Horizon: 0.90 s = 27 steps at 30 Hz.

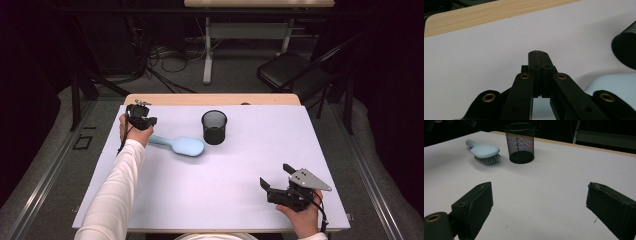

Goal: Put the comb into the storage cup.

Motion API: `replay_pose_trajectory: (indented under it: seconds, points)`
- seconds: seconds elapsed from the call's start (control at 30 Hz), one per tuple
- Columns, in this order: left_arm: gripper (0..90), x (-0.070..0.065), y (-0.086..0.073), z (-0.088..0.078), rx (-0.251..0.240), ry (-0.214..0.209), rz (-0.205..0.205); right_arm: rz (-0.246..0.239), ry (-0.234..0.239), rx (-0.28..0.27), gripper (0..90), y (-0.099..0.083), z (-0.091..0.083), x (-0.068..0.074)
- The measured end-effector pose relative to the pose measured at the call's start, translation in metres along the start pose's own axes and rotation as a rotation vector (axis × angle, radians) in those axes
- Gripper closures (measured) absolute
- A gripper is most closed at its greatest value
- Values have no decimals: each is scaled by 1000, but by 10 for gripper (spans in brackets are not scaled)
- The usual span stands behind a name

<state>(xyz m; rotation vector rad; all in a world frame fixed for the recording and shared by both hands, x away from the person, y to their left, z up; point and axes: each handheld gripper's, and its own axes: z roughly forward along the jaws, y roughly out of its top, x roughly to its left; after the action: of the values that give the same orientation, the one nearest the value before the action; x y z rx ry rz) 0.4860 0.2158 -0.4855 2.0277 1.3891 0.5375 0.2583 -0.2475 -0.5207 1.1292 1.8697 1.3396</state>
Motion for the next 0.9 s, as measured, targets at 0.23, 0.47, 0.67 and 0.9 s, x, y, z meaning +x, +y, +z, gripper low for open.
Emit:
replay_pose_trajectory:
  seconds: [0.23,0.47,0.67,0.9]
  points:
    - [900,-5,-2,14,45,-2,14,-2,0,6,68,0,1,0]
    - [900,-9,-6,32,96,-1,14,-1,8,10,69,-1,2,0]
    - [900,-13,-9,40,136,-1,22,0,10,9,69,-1,2,0]
    - [900,-16,-11,43,157,-3,25,2,14,4,69,-1,1,1]
